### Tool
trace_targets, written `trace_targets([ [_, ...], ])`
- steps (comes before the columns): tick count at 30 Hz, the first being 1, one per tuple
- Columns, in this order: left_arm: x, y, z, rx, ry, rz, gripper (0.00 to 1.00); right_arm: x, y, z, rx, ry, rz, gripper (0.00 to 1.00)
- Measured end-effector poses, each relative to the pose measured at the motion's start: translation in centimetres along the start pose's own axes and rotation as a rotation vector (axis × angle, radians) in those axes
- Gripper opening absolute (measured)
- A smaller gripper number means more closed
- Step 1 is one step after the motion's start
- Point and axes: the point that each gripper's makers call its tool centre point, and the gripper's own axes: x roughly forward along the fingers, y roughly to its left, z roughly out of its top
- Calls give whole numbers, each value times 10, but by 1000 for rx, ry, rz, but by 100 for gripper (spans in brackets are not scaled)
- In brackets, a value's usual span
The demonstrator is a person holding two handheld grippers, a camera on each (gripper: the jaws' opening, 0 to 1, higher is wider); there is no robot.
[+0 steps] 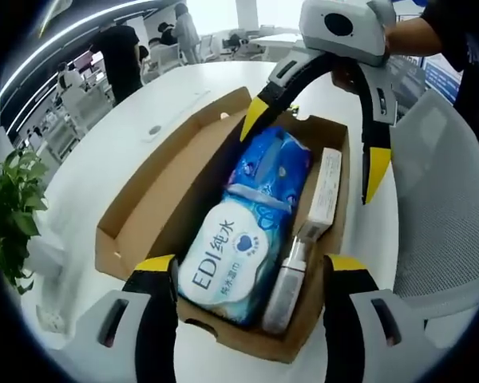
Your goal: Operate the shoe box by opening the lid, removing the specified soft item, and placing it in the target area until the item is outside and the box remains undamaged.
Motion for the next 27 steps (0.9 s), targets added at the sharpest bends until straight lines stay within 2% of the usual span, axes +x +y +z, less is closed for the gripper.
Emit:
trace_targets([
  [8,8,11,-5,30,33,-14,70,12,-7,2,3,9,4,74],
  [17,19,20,-18,78,79,-30,65,27,-15,6,-12,27,9,68],
  [27,34,24,-26,152,113,-59,58,47,-21,1,-21,73,16,61],
])
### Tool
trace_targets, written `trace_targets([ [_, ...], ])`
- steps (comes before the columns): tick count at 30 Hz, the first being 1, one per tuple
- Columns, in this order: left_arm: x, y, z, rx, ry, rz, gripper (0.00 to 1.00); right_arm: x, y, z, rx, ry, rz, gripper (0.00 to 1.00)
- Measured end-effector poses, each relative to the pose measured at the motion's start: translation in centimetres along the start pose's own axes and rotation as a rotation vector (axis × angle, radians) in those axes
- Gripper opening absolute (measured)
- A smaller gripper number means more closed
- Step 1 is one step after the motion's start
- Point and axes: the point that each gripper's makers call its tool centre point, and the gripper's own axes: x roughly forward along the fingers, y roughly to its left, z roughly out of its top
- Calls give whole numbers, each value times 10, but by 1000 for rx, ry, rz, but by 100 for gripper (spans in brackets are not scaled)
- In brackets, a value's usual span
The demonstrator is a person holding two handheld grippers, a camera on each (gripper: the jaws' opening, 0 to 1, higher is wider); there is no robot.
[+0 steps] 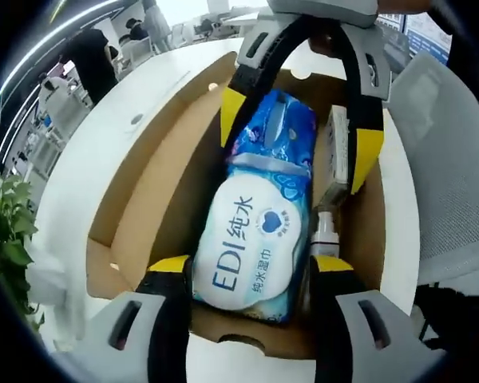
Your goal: Operate the shoe box by opening the lid, removing the specified soft item, and placing it in the target area until the item is outside and the box remains undamaged.
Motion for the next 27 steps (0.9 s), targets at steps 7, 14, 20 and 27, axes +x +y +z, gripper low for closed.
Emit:
trace_targets([
  [7,7,4,-3,39,21,-10,56,15,-7,-6,-18,37,3,57],
  [14,14,4,-8,85,48,-24,58,28,-10,-12,-12,69,15,55],
  [20,17,3,-8,91,56,-44,59,39,-10,-18,-42,111,17,55],
  [27,28,0,-9,129,90,-65,61,47,-13,-22,-83,139,14,55],
])
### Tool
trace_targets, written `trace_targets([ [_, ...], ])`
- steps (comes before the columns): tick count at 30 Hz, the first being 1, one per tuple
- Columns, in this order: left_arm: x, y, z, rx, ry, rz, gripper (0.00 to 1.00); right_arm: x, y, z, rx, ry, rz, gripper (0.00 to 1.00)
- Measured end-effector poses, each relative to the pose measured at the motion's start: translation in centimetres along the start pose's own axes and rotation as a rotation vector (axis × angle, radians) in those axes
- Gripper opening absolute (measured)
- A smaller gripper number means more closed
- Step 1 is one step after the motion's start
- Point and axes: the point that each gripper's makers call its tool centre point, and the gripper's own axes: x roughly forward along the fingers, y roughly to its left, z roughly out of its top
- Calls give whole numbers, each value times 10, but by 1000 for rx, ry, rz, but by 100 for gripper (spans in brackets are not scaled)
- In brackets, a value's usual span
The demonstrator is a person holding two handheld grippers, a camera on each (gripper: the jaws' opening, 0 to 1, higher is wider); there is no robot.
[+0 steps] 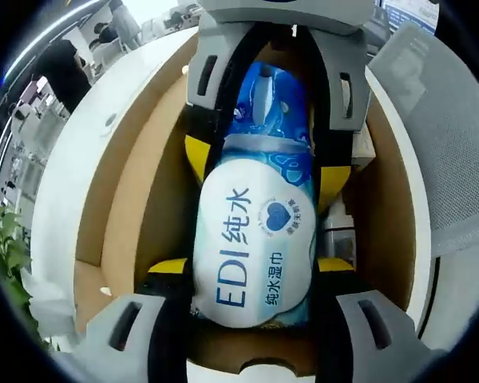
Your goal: Operate the shoe box by opening the lid, removing the specified soft item, and placing it in the target area until the item is outside and the box remains undamaged.
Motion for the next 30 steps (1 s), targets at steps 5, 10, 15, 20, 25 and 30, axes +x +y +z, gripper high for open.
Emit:
trace_targets([
  [5,2,0,-2,8,-2,-10,62,4,-1,-1,0,8,7,57],
  [10,3,0,-1,15,-13,-18,63,11,1,-2,-23,24,13,58],
  [15,7,0,-1,37,-31,-15,64,17,1,-4,-50,37,22,59],
  [20,9,0,0,49,-42,-11,64,20,1,-5,-61,39,27,59],
  [25,10,0,0,62,-48,9,64,21,0,-6,-69,34,13,57],
  [30,10,0,1,71,-54,26,62,20,0,-6,-78,20,-6,54],
])
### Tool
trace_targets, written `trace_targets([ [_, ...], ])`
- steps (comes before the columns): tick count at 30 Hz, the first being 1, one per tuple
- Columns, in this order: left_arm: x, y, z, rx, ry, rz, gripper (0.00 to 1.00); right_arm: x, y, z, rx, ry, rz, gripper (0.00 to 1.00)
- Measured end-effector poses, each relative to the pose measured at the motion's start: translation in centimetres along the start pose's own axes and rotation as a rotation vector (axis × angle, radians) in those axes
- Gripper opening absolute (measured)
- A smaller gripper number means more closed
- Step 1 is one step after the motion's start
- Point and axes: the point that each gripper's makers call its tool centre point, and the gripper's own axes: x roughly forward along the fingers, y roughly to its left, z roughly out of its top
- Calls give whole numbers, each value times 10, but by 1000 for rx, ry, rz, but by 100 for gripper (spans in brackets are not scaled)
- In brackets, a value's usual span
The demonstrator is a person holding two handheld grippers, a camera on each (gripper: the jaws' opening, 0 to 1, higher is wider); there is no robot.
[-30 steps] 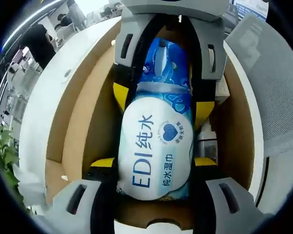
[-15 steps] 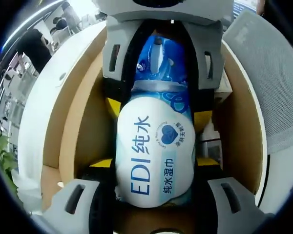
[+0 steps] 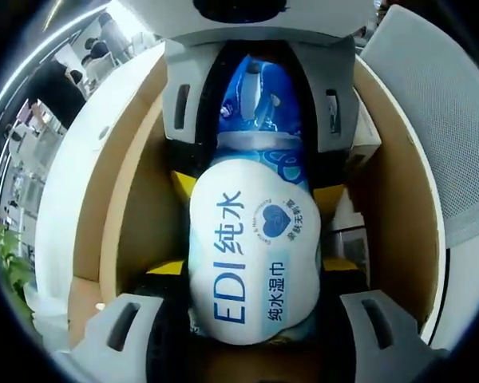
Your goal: Operate the shoe box by opening the lid, removing the specified soft item, and placing it in the target area until the item is outside and the box remains undamaged.
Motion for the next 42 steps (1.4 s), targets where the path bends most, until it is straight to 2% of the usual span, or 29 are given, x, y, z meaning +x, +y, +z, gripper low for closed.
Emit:
trace_targets([
  [12,-2,1,1,11,11,10,61,-2,-2,2,9,-15,-29,48],
  [30,-8,2,2,37,35,6,60,-7,-3,8,30,-36,-52,46],
  [42,-21,4,10,48,47,5,61,-19,-4,16,32,-64,-60,46],
])
